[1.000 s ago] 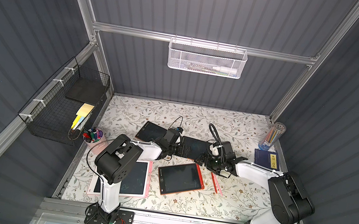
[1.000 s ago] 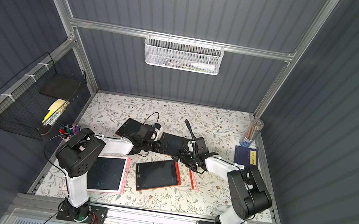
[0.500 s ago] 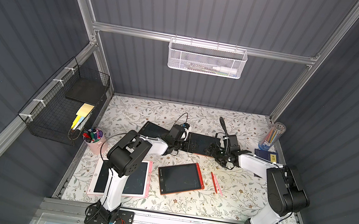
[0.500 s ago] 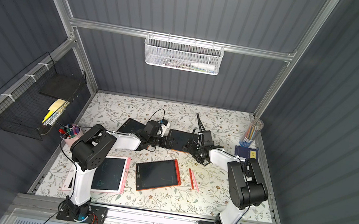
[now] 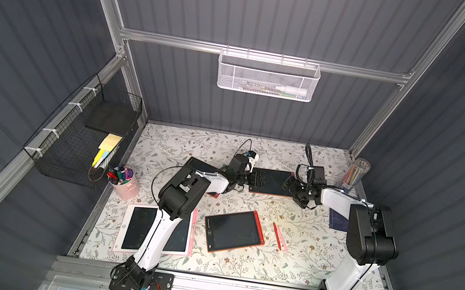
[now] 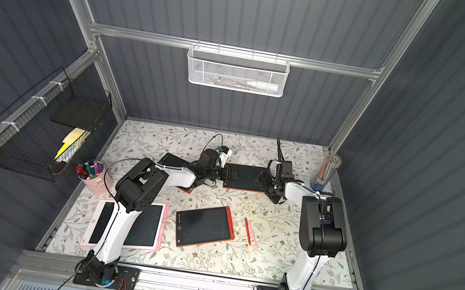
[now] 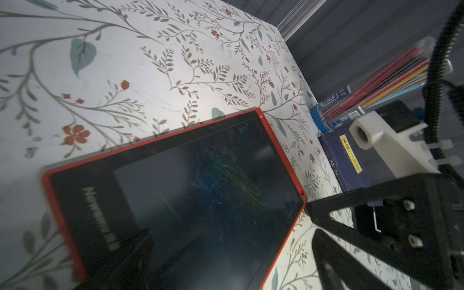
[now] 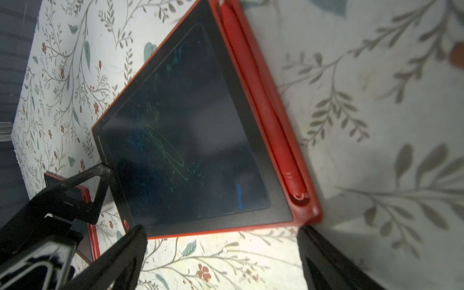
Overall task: Place the stylus back onto the writing tablet
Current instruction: Move the writing tablet to the center of the board.
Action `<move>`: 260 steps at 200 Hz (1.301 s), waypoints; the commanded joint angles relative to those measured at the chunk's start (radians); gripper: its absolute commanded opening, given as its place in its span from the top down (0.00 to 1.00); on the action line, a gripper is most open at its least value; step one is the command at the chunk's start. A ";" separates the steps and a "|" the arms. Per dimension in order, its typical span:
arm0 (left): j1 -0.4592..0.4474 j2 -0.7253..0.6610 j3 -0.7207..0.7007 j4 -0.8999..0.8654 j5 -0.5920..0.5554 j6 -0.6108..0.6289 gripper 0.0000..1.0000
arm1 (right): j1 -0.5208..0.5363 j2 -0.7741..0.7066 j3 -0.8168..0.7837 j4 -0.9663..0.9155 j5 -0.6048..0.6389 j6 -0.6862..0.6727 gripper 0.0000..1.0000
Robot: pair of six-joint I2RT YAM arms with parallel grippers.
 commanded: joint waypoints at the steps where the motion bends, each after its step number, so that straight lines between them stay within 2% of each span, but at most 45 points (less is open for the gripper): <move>1: -0.015 0.006 0.026 0.042 0.016 -0.027 0.01 | -0.017 0.032 0.006 -0.031 -0.015 -0.012 0.04; 31: -0.012 -0.057 0.013 0.016 -0.024 -0.005 0.01 | -0.019 -0.022 -0.015 -0.042 -0.019 -0.049 0.05; 35: -0.012 -0.070 0.012 0.013 -0.034 0.000 0.01 | -0.017 -0.030 -0.021 -0.042 -0.057 -0.057 0.05; 62: 0.001 -0.165 0.004 -0.050 -0.115 0.014 0.01 | -0.005 -0.102 -0.073 -0.044 -0.087 -0.098 0.10; 76: 0.015 -0.217 -0.024 -0.080 -0.179 0.024 0.01 | 0.005 -0.119 -0.088 -0.026 -0.149 -0.110 0.11; 92: 0.032 -0.275 -0.058 -0.126 -0.230 0.062 0.01 | 0.039 -0.124 -0.082 -0.017 -0.203 -0.116 0.11; 114: 0.059 -0.363 -0.104 -0.199 -0.288 0.123 0.01 | 0.118 -0.118 -0.036 -0.030 -0.190 -0.123 0.07; 141: 0.069 -0.496 -0.167 -0.310 -0.417 0.172 0.01 | 0.190 -0.066 0.040 -0.031 -0.174 -0.095 0.06; 160: 0.081 -0.596 -0.268 -0.387 -0.511 0.176 0.00 | 0.232 -0.016 0.094 -0.026 -0.169 -0.076 0.05; 208: 0.111 -0.794 -0.384 -0.496 -0.579 0.177 0.01 | 0.306 0.126 0.248 -0.011 -0.172 -0.033 0.05; 260: 0.116 -0.866 -0.472 -0.577 -0.543 0.154 0.01 | 0.362 0.235 0.376 -0.043 -0.132 -0.010 0.02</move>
